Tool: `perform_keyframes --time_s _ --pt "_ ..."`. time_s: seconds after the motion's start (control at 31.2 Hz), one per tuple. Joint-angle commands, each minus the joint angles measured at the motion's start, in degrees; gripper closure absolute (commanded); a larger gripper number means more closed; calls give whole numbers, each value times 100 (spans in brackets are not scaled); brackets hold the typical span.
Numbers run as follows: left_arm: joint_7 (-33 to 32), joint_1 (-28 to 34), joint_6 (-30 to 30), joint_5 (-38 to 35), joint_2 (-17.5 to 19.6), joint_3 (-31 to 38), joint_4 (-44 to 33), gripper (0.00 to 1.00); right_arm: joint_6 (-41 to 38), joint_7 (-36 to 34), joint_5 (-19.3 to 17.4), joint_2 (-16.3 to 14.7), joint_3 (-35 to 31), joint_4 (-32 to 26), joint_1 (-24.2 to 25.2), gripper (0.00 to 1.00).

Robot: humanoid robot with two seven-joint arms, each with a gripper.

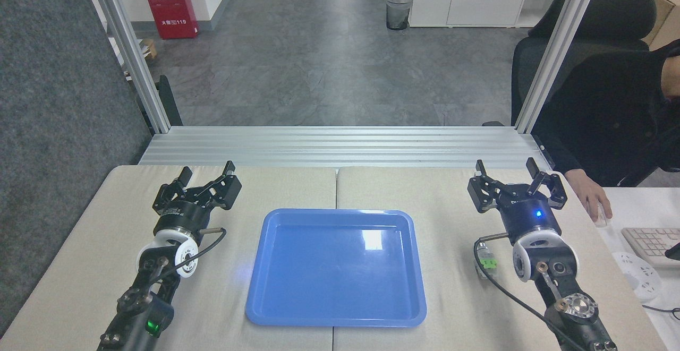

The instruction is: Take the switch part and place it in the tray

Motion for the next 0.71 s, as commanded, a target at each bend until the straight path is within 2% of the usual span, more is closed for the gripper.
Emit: perform_keyframes --time_s 0.0,0.19,0.35,0.55,0.67 --pt "3 0 -1 0 0 0 0 0 5 2 8 2 -5 -7 -1 3" --pt "3 0 -1 0 0 0 0 0 5 11 8 10 12 -7 51 3" --pt "3 0 -1 0 0 0 0 0 -21 722 -1 2 205 -60 104 3" --pt "3 0 -1 0 0 0 0 0 -47 784 -27 -25 241 -69 438 3" --pt "3 0 -1 0 0 0 0 0 -258 793 -80 63 232 -69 745 3"
